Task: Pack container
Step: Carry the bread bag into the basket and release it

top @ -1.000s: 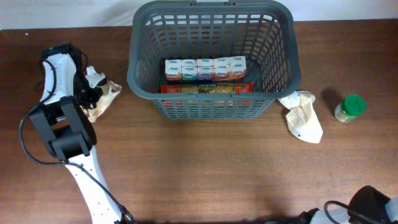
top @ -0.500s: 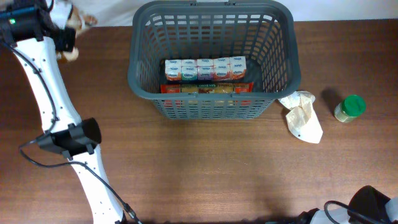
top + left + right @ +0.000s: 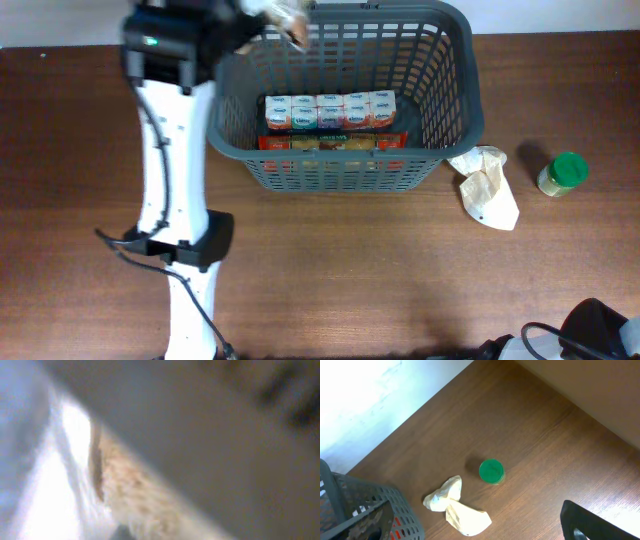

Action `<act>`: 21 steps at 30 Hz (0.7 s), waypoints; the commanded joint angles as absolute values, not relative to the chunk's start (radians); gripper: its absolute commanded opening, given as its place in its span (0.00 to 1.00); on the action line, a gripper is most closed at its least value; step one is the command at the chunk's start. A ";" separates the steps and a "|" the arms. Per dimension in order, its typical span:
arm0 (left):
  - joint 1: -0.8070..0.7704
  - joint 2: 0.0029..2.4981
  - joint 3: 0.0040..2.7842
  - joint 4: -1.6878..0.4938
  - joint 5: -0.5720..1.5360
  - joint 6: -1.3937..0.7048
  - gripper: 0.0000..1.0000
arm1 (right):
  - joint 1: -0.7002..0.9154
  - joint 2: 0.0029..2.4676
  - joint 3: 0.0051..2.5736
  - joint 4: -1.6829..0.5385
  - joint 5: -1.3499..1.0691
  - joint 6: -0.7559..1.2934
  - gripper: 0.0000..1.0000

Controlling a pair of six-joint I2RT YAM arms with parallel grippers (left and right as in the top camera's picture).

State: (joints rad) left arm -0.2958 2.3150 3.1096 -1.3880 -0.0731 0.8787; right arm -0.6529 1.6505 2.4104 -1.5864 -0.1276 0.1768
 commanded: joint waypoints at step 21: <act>-0.579 2.273 2.315 -1.022 0.167 0.788 0.99 | -0.657 1.644 2.410 -1.583 -0.119 0.174 0.99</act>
